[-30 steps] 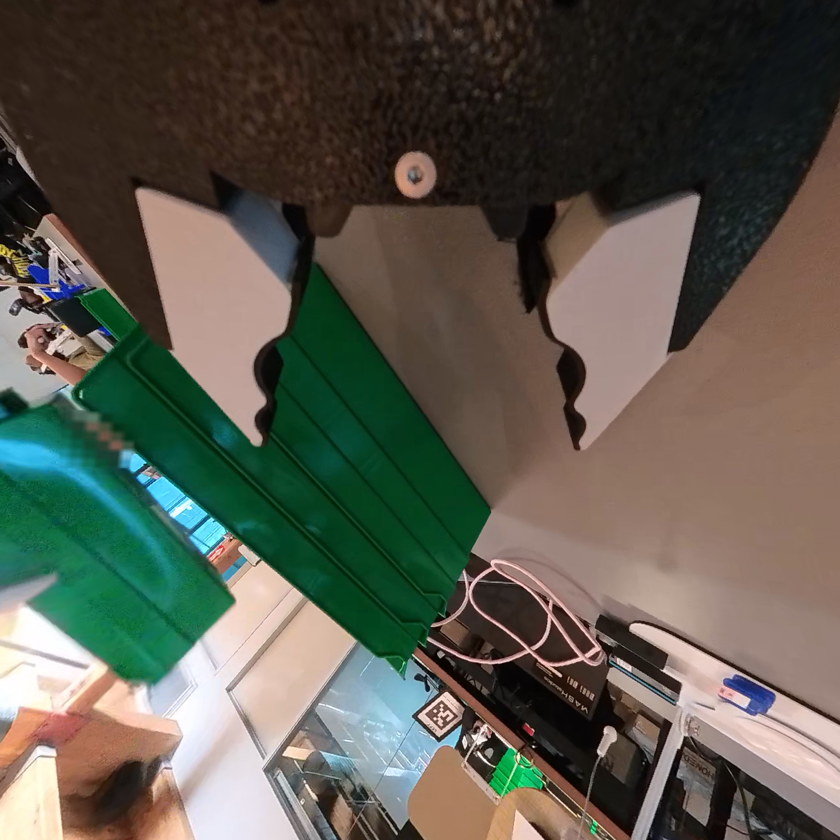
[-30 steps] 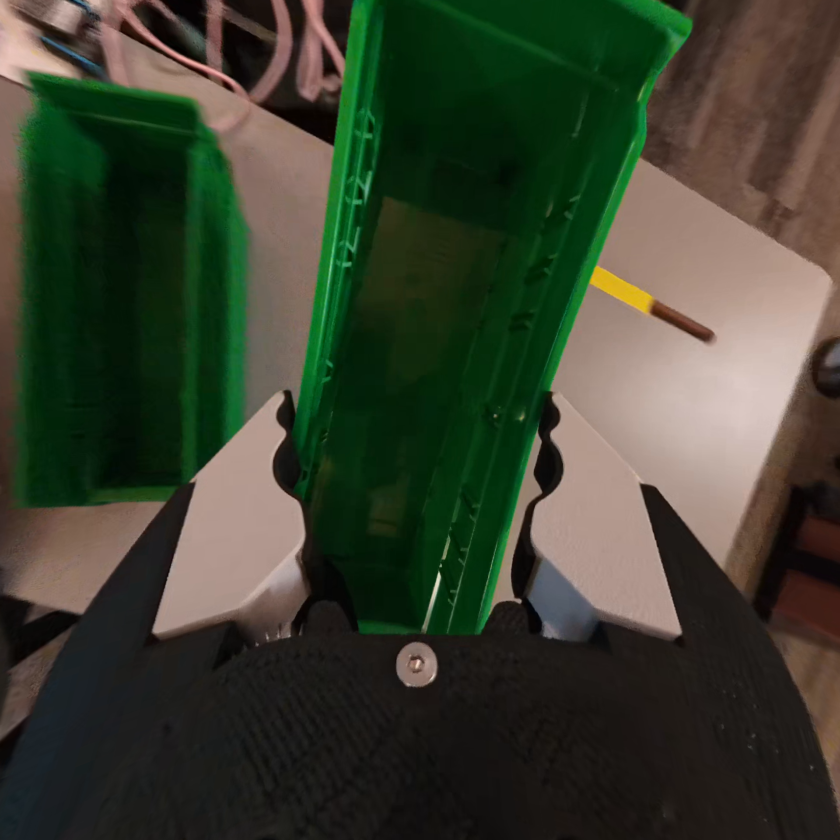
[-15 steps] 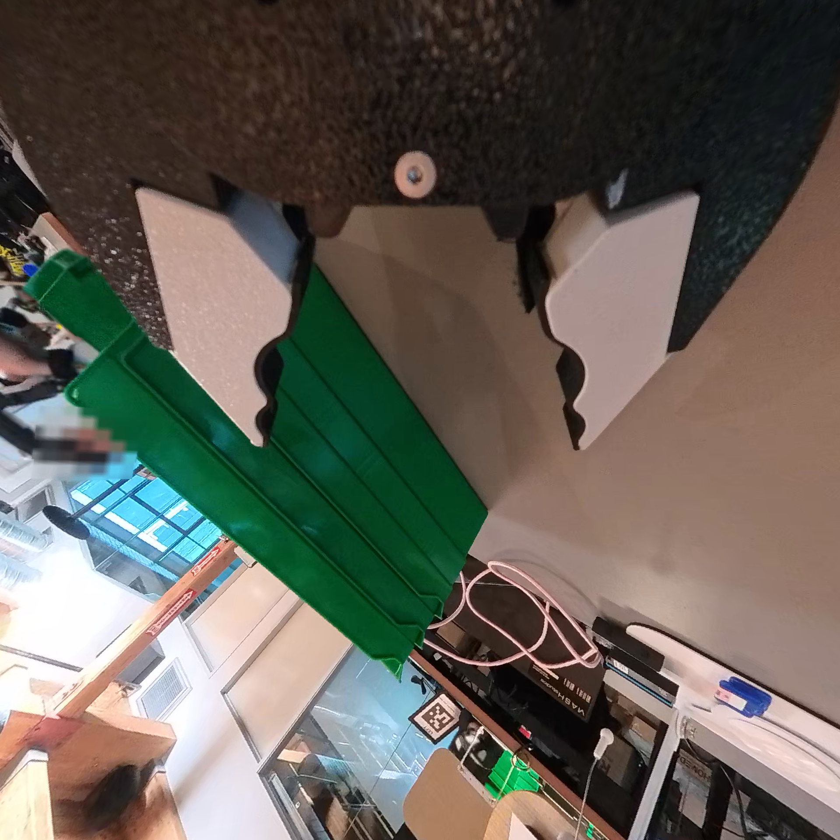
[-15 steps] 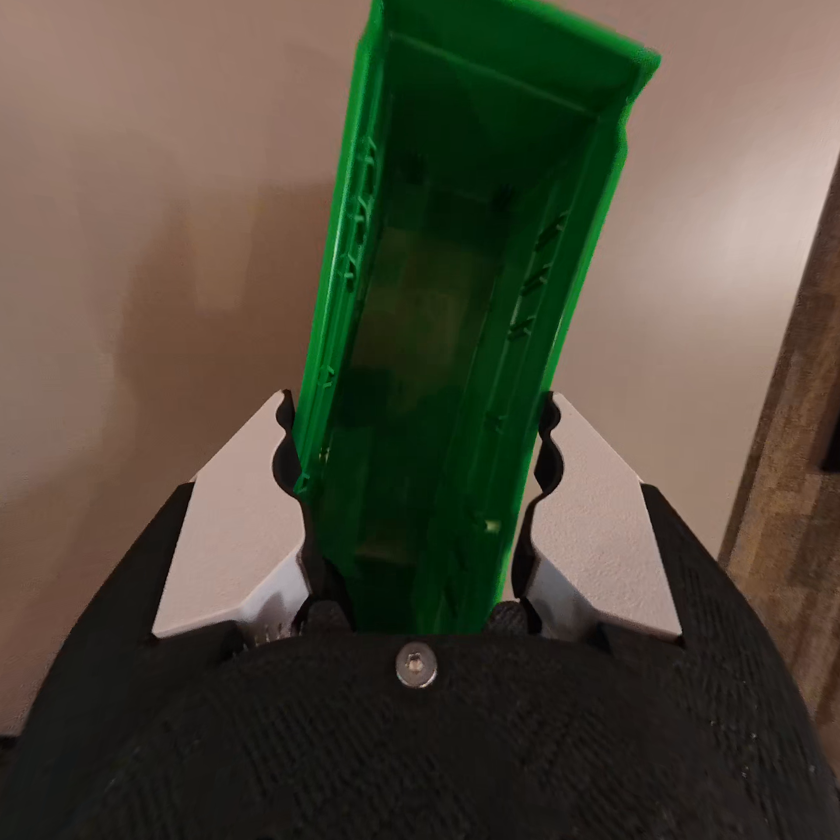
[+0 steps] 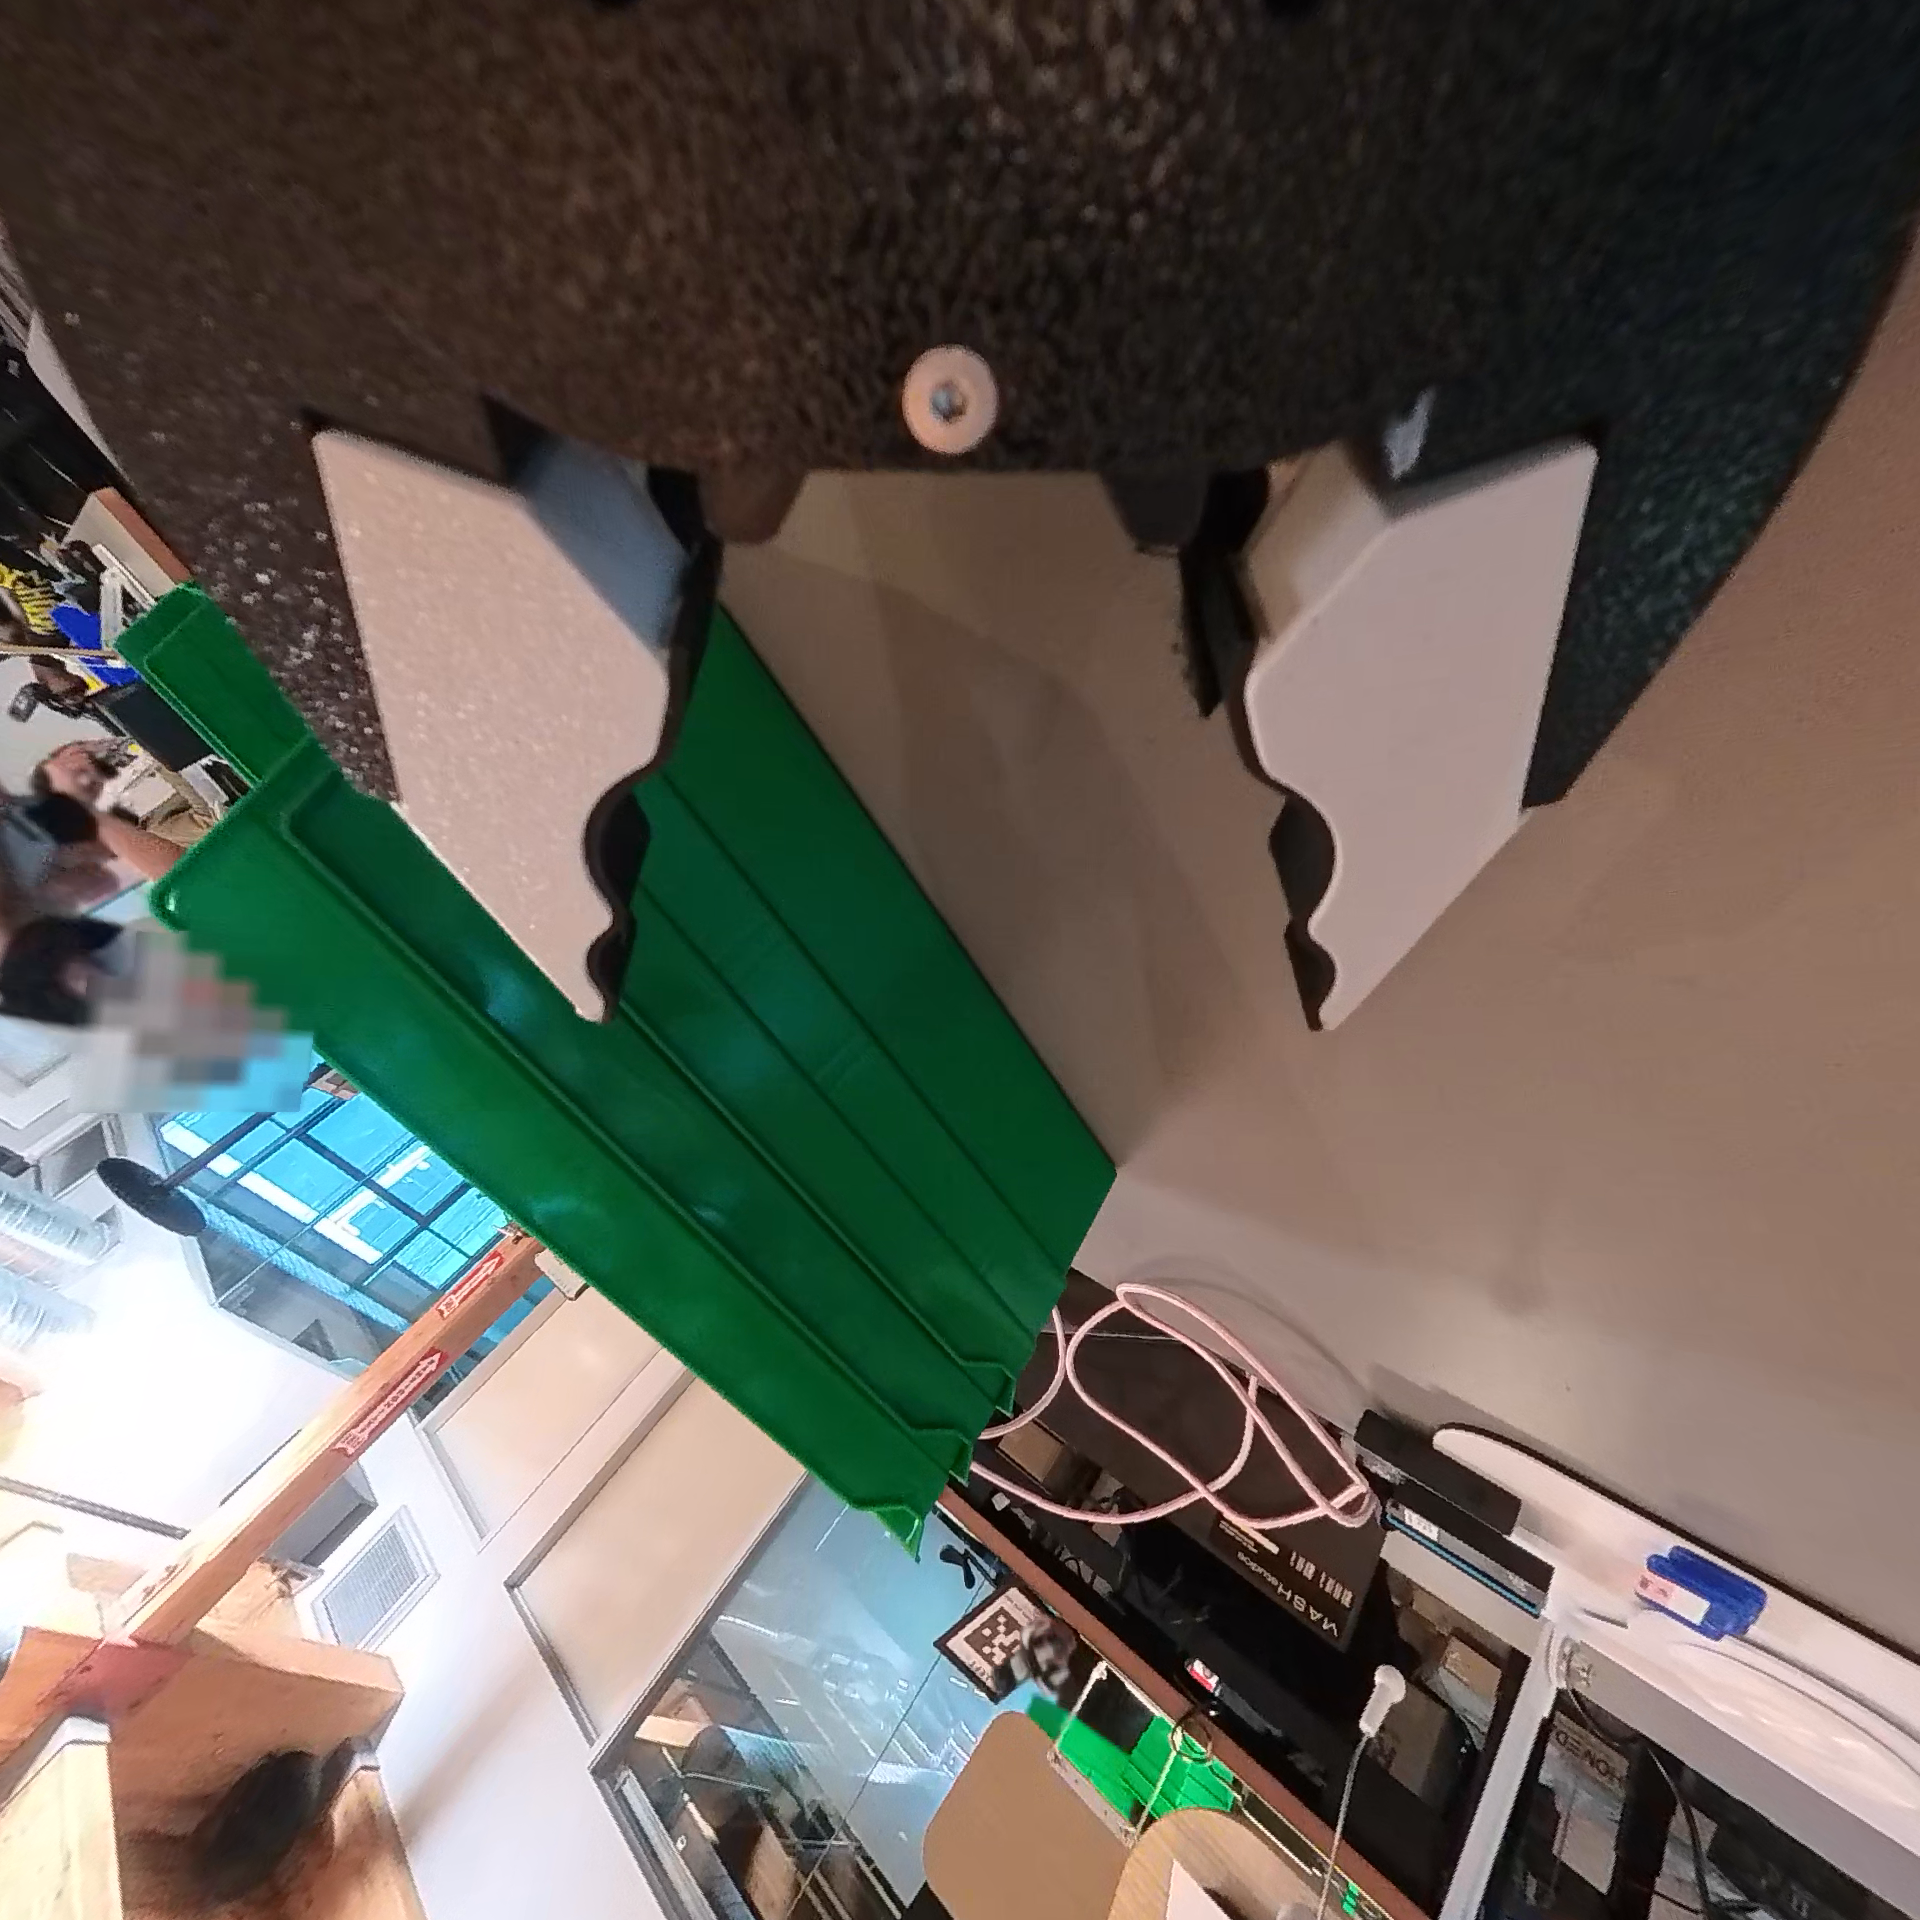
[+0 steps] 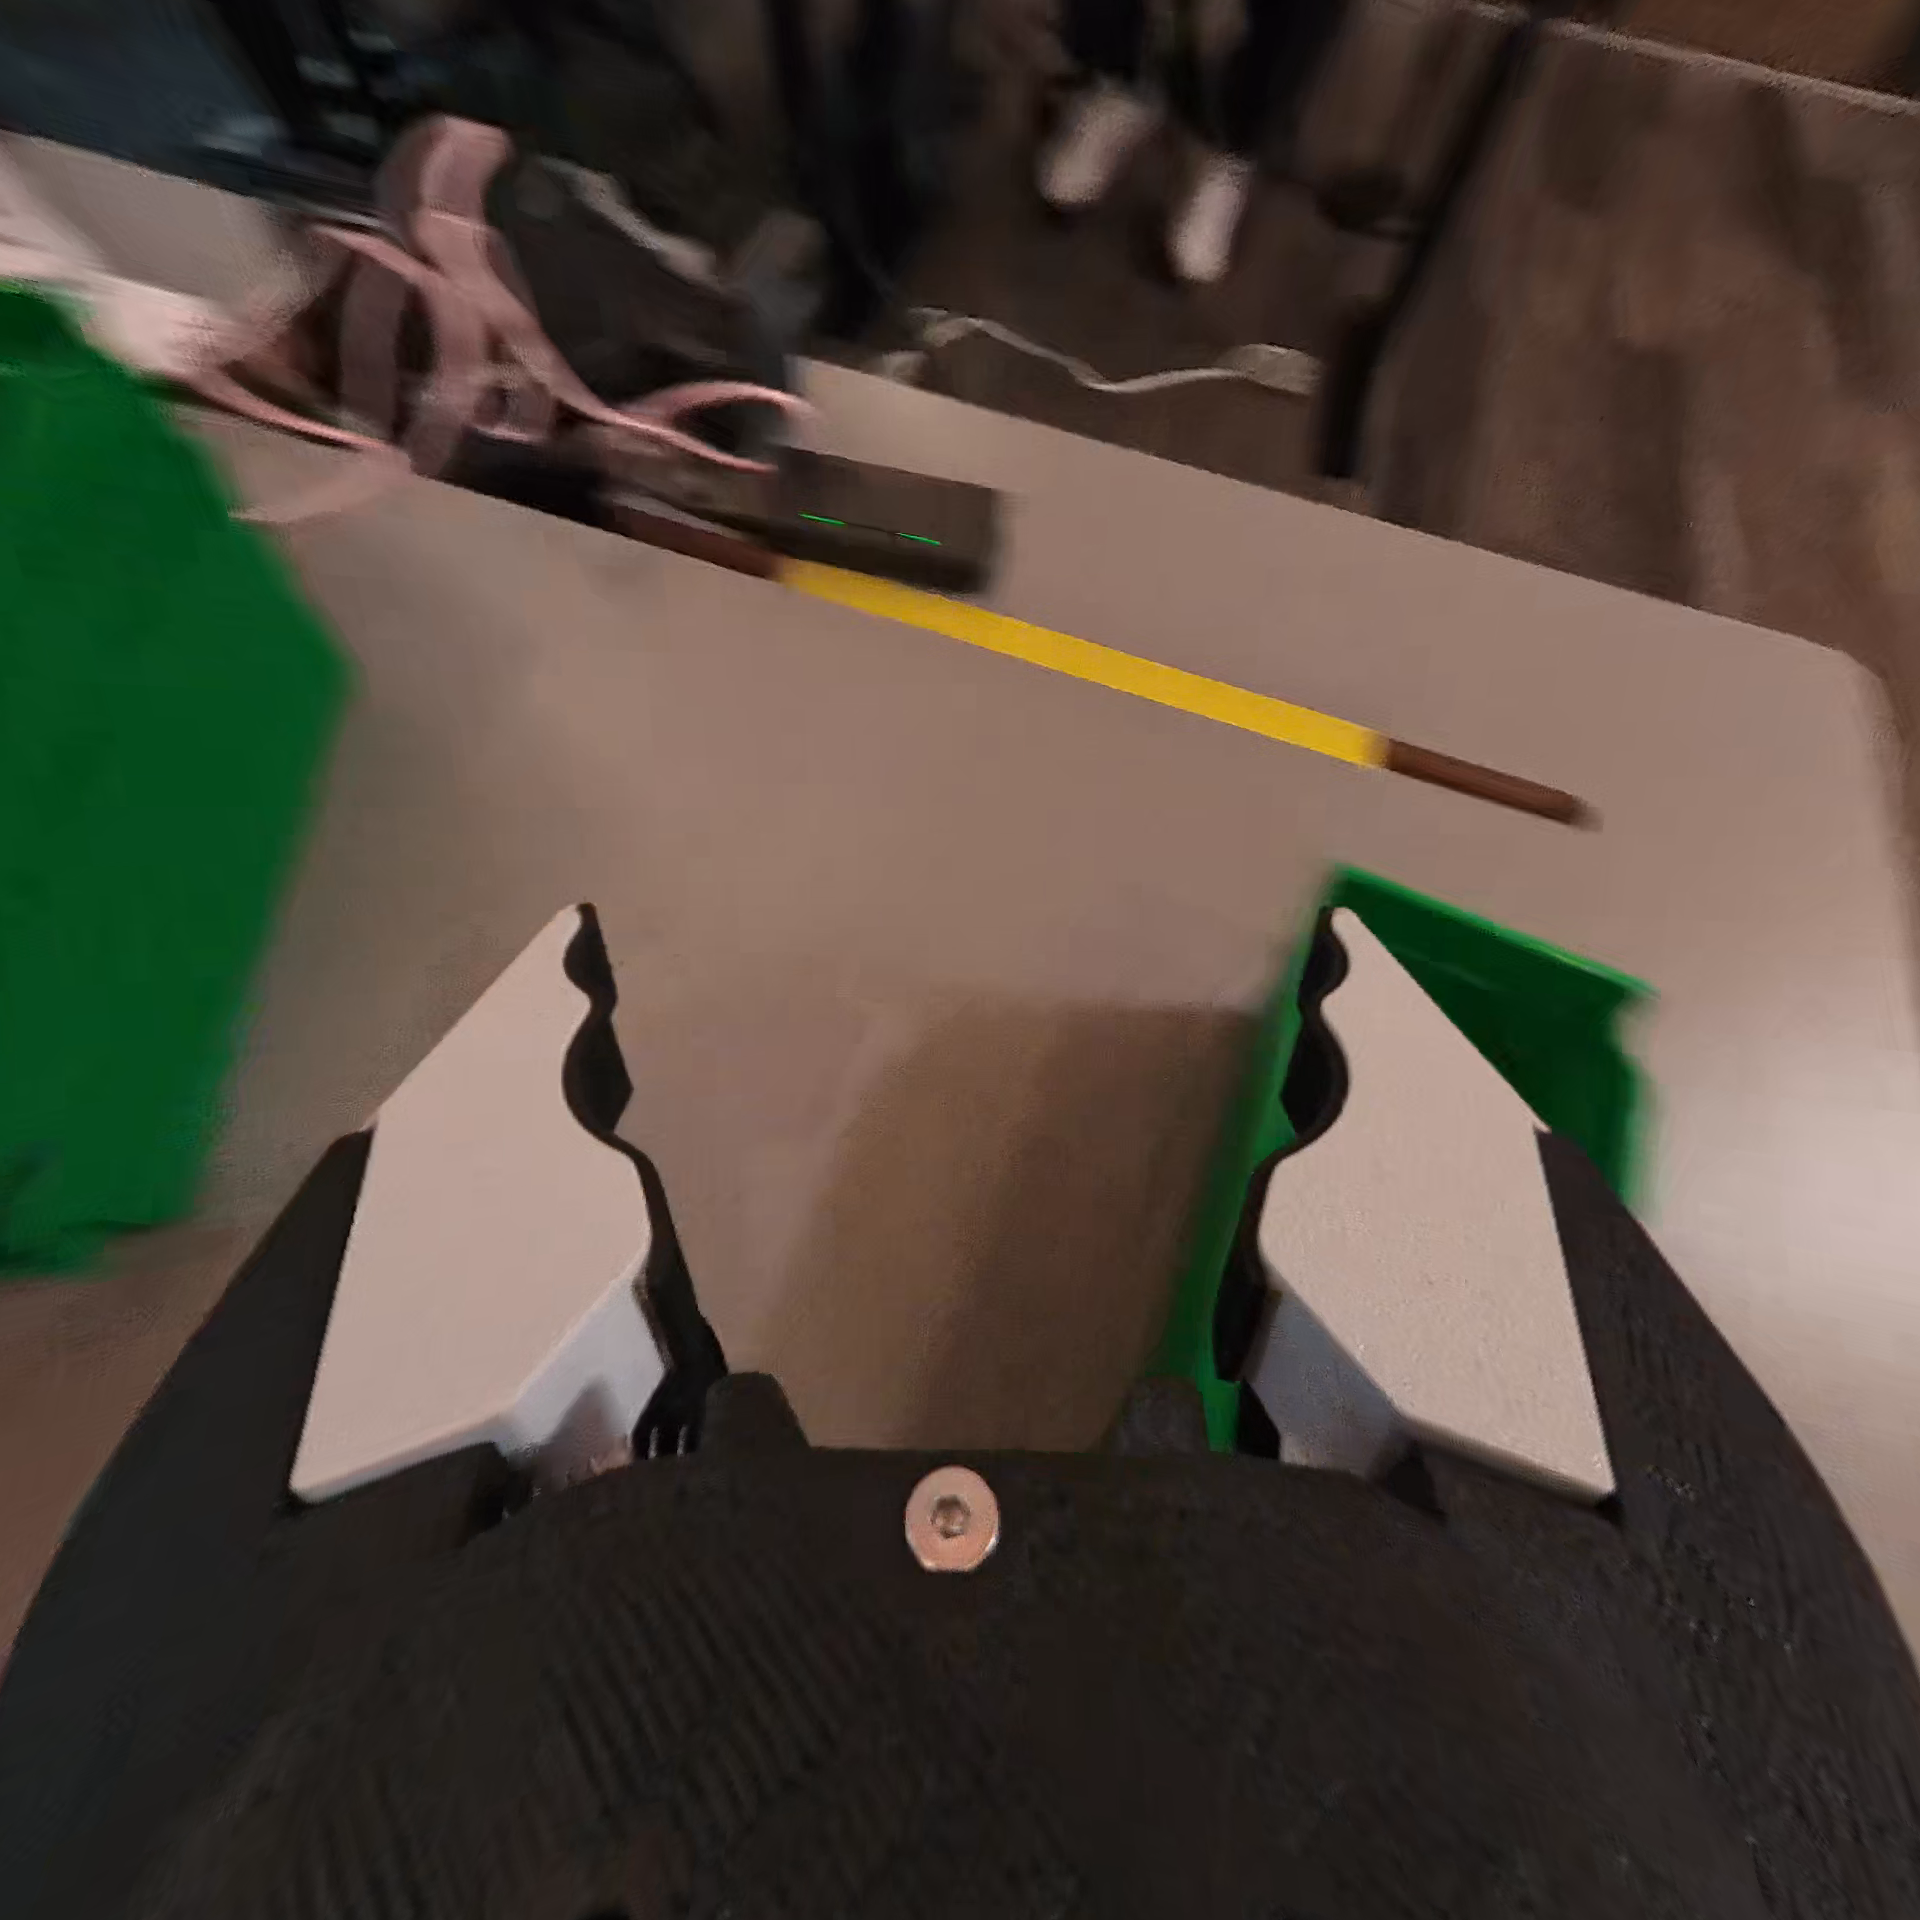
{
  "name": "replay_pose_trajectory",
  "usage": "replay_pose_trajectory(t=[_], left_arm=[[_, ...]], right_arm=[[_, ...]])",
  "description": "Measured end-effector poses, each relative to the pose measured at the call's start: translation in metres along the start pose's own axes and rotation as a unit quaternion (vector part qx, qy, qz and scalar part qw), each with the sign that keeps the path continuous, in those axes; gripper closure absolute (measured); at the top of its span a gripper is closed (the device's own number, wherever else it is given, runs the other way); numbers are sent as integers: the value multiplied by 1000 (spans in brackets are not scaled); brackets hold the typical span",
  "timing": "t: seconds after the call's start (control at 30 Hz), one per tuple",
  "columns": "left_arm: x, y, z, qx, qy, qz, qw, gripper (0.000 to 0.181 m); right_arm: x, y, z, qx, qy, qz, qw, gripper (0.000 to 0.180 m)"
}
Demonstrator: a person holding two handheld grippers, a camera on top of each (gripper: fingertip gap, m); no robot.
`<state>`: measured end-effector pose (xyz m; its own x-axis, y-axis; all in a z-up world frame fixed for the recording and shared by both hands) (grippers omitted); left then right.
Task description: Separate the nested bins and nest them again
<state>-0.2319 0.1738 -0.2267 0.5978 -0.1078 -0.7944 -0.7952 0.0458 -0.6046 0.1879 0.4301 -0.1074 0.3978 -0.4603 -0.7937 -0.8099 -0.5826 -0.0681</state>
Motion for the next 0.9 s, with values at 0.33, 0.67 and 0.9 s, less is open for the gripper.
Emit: replay_pose_trajectory(t=[0.33, 0.67, 0.9], left_arm=[[0, -1, 0, 6, -1, -5, 1000, 58], [-1, 0, 0, 8, -1, -9, 1000, 58], [0, 0, 0, 8, 1, -12, 1000, 58]], right_arm=[[-38, 300, 25, -288, 165, -105, 937, 28], [-27, 334, 88, -115, 265, -174, 942, 54], [-36, 343, 84, -112, 275, -204, 933, 77]])
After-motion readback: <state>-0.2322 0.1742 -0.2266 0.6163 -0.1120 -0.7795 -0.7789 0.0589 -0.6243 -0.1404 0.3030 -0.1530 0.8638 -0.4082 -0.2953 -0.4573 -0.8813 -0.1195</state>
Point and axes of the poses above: each gripper's, where its closed fingertips meet, z out along the fingers, x out of its underside, y = z × x across the jaws, the point moved 2 cm from there along -z, back along the fingers, and after that the axes turned 3 degrees about y, right-handed, at the moved point
